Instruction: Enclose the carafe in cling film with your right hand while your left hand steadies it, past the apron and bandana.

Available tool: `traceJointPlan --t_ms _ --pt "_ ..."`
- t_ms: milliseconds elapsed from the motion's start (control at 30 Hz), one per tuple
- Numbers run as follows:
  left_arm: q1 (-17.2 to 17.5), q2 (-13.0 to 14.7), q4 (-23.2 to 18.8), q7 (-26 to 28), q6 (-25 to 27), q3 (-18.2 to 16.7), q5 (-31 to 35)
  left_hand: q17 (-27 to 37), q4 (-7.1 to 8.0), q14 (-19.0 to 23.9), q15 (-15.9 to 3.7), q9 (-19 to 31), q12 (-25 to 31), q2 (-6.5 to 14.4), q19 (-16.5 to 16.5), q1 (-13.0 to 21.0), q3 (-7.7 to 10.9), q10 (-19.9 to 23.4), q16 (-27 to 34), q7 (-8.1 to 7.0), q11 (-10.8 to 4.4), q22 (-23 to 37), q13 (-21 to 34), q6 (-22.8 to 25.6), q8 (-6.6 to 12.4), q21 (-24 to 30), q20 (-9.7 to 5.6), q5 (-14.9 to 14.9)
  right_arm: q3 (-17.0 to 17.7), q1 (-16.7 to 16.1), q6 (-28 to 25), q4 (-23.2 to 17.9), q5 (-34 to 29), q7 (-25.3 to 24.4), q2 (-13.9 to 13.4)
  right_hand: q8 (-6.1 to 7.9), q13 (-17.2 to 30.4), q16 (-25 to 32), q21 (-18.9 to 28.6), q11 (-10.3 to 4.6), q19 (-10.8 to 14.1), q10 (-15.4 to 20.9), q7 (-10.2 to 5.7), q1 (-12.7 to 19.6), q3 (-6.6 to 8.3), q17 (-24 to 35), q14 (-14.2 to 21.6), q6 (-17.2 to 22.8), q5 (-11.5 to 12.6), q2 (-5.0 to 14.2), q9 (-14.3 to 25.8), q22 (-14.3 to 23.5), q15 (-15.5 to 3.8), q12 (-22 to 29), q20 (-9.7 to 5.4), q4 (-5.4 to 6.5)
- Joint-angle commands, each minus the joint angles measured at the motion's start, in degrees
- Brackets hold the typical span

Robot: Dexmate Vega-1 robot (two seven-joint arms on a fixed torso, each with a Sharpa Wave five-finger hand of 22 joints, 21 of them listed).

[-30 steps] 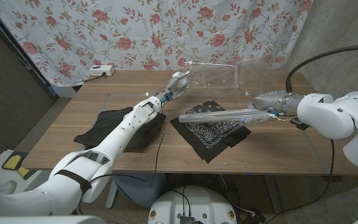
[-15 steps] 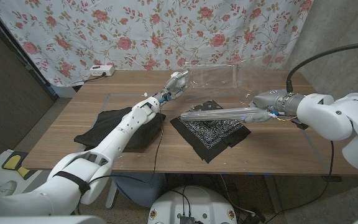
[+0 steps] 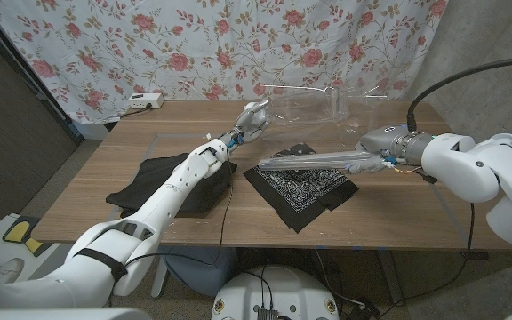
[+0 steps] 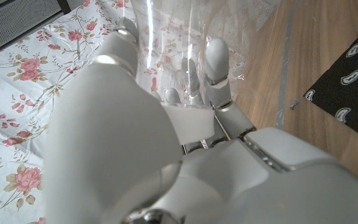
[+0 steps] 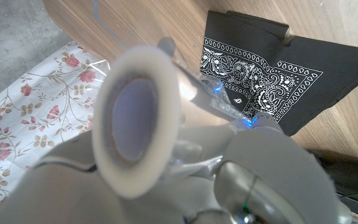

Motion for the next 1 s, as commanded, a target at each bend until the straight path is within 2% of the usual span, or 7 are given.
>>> traceJointPlan --t_ms 33,133,233,467,833,1000 --pt "0.75 0.67 -1.25 -1.17 0.67 -0.04 -0.39 0.13 -0.30 2.73 -1.44 0.17 0.40 15.72 0.08 15.16 0.64 -0.06 26.67 0.25 -0.22 0.07 0.06 0.21 7.87 -0.05 -0.36 -0.28 -0.28 -0.73 -1.54 0.60 -2.35 -1.01 -0.28 0.28 2.72 0.35 0.45 -0.59 -0.48 1.11 -1.67 3.16 0.27 0.16 0.04 2.26 -0.27 3.61 0.07 0.16 -6.87 5.66 -1.89 -0.30" --pt "0.92 1.01 -1.62 -1.52 0.93 0.02 -0.43 0.14 -0.30 2.71 -1.59 0.29 0.36 15.73 -0.03 15.15 0.64 -0.04 26.66 0.16 -0.15 -0.13 -0.04 0.15 7.99 -0.18 -0.37 -0.29 1.21 -1.95 -0.64 1.34 -2.93 -1.00 1.18 0.29 2.72 0.35 0.46 -0.59 -0.50 1.14 -1.64 3.18 0.27 0.16 0.05 2.19 -0.29 3.62 0.06 0.15 -6.87 5.66 -1.85 -0.30" --pt "1.30 1.26 -2.27 -1.54 1.19 -0.08 -0.66 0.45 -0.32 2.67 -1.59 0.43 0.49 15.73 0.08 15.18 0.66 -0.04 26.85 0.13 -0.22 -0.04 0.12 0.00 8.10 -0.06 -0.36 -0.29 0.71 -1.59 -0.15 1.84 -2.84 -1.44 1.14 0.33 2.72 0.35 0.49 -0.58 -0.54 1.17 -1.64 3.22 0.27 0.16 0.07 2.22 -0.31 3.64 0.01 0.18 -6.87 5.66 -1.87 -0.31" --pt "1.89 1.67 -3.43 -2.04 1.52 -0.23 -1.10 0.17 -0.31 2.86 -1.66 0.46 0.45 15.72 0.08 15.17 0.68 -0.04 26.73 0.25 -0.13 -0.06 -0.03 0.00 8.26 -0.02 -0.36 -0.30 -3.21 1.83 -0.14 2.96 -1.26 -3.25 -0.71 0.47 2.73 0.36 0.56 -0.56 -0.63 1.22 -1.65 3.31 0.29 0.16 0.10 2.23 -0.36 3.68 0.03 0.23 -6.87 5.66 -1.80 -0.34" --pt "2.24 1.94 -3.59 -3.29 1.77 -0.38 -1.68 0.28 -0.28 2.83 -1.57 0.09 0.59 15.76 0.13 15.11 0.74 0.01 26.77 0.08 -0.23 0.03 0.06 0.10 8.23 0.11 -0.36 -0.30 -4.25 3.88 -0.70 4.09 0.04 -3.44 -2.36 0.61 2.73 0.37 0.69 -0.54 -0.59 1.31 -1.67 3.38 0.26 0.17 0.16 2.20 -0.46 3.68 -0.10 0.22 -6.86 5.66 -1.85 -0.34" --pt "2.26 1.96 -3.33 -4.46 1.87 -0.21 -1.80 0.31 -0.30 2.71 -1.80 0.27 0.71 15.73 0.04 15.09 0.75 -0.13 26.74 0.05 -0.43 -0.06 0.31 -0.03 8.40 0.05 -0.36 -0.30 -6.26 6.06 -1.52 4.45 0.93 -3.87 -3.76 0.66 2.73 0.38 0.74 -0.54 -0.59 1.37 -1.73 3.41 0.25 0.18 0.18 2.02 -0.50 3.68 -0.06 0.21 -6.86 5.66 -1.81 -0.35"
